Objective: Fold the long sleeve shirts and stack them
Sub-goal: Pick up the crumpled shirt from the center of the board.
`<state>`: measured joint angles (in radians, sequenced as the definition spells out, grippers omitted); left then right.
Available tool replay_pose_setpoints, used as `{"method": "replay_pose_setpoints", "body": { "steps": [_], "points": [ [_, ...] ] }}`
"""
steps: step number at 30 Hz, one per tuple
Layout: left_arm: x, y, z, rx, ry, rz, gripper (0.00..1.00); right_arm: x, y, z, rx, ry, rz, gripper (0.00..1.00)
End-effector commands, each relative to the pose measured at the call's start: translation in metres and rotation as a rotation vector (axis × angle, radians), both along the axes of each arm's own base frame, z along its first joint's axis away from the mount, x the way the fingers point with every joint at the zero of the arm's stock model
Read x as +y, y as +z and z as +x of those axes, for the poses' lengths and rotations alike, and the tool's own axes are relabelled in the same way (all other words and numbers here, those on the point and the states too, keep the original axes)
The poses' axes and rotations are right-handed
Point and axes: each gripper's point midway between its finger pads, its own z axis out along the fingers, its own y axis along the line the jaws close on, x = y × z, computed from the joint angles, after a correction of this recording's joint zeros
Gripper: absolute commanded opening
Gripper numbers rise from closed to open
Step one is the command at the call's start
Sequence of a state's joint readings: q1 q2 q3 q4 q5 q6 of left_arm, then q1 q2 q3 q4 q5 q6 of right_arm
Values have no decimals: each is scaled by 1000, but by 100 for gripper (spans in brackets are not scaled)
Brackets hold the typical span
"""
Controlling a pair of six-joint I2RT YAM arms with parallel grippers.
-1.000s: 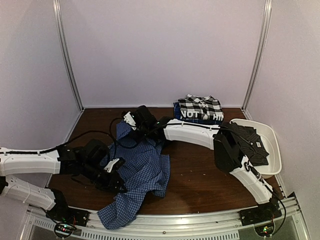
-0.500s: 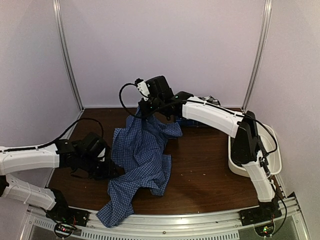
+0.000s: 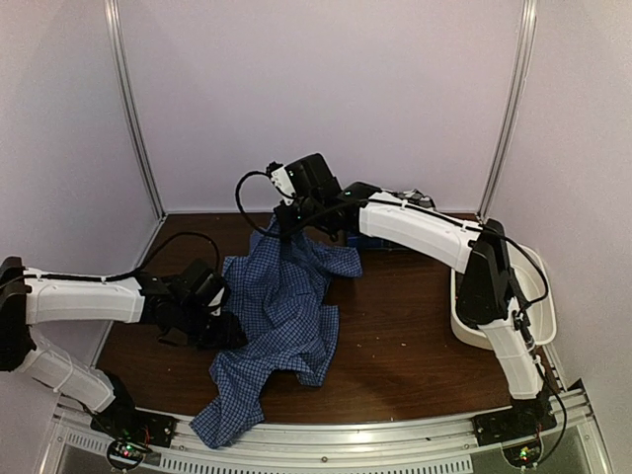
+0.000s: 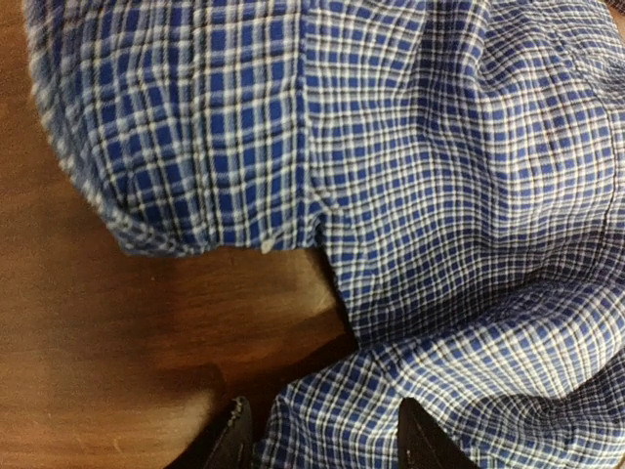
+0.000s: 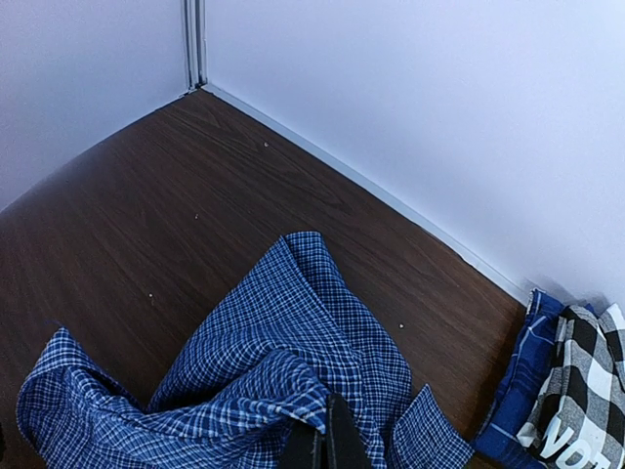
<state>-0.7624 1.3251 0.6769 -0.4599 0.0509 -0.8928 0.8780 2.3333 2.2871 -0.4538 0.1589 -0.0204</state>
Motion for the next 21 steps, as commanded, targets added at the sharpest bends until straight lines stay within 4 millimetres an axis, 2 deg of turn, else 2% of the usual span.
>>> {"method": "replay_pose_setpoints", "body": {
  "steps": [1,6,14,17,21],
  "points": [
    [-19,14,24,-59,-46,-70,52,-16,42,-3,-37,-33,50,0],
    [-19,3,30,-50,-31,-41,51,-21,47,-4,-41,-43,52,0],
    [-33,-12,43,-44,-23,-63,47,-25,57,-7,-48,-42,63,0],
    [-40,-18,48,-39,-17,-80,42,-26,59,-8,-48,-43,63,0],
    [-41,-23,58,-60,15,-71,28,-30,65,-10,-53,-48,67,0]
  ]
}}
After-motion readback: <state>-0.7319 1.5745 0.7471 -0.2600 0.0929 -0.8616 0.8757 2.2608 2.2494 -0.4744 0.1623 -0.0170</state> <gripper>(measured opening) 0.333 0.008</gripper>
